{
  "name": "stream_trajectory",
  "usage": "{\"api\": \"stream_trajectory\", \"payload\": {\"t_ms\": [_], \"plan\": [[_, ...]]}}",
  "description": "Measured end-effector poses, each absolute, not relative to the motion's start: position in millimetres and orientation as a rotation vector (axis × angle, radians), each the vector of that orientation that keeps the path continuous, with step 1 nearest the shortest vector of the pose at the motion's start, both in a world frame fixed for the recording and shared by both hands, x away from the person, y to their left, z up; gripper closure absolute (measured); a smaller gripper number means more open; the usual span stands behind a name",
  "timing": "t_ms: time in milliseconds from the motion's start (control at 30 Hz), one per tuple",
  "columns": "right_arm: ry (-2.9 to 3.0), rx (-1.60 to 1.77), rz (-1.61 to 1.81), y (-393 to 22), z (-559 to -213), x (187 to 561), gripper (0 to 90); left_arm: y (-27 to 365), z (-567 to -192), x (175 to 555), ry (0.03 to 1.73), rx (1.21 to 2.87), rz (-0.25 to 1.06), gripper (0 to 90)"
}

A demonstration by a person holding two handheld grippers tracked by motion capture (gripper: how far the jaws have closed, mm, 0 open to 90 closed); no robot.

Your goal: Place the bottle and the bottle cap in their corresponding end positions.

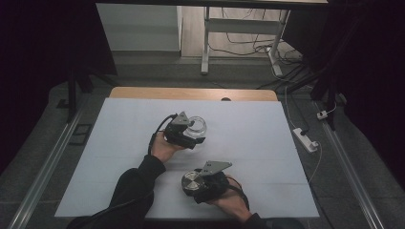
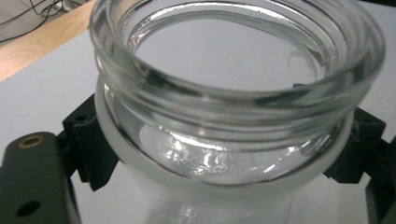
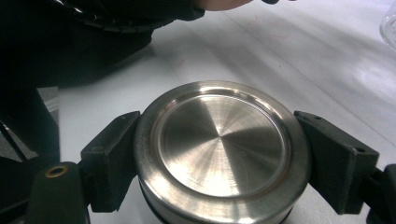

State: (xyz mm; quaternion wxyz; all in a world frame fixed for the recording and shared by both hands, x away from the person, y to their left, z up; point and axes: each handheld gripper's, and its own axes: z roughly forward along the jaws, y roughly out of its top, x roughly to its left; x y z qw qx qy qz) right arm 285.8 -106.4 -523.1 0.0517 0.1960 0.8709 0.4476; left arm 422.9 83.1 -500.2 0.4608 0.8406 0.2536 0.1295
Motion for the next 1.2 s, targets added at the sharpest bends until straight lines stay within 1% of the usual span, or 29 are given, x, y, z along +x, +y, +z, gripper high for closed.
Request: {"api": "stream_trajectory", "payload": {"t_ms": [400, 633, 1200], "plan": [[2.663, 0.604, 1.292, -102, -534, 293, 18.7, 85, -519, 429, 0.671, 2.096, 0.327, 15.2], [2.67, 0.621, 1.223, -100, -539, 299, 18.6, 86, -522, 430, 0.681, 2.102, 0.341, 15.2], [2.661, 0.588, 1.116, -94, -541, 297, 18.0, 91, -527, 429, 0.678, 2.086, 0.327, 14.9]]}}
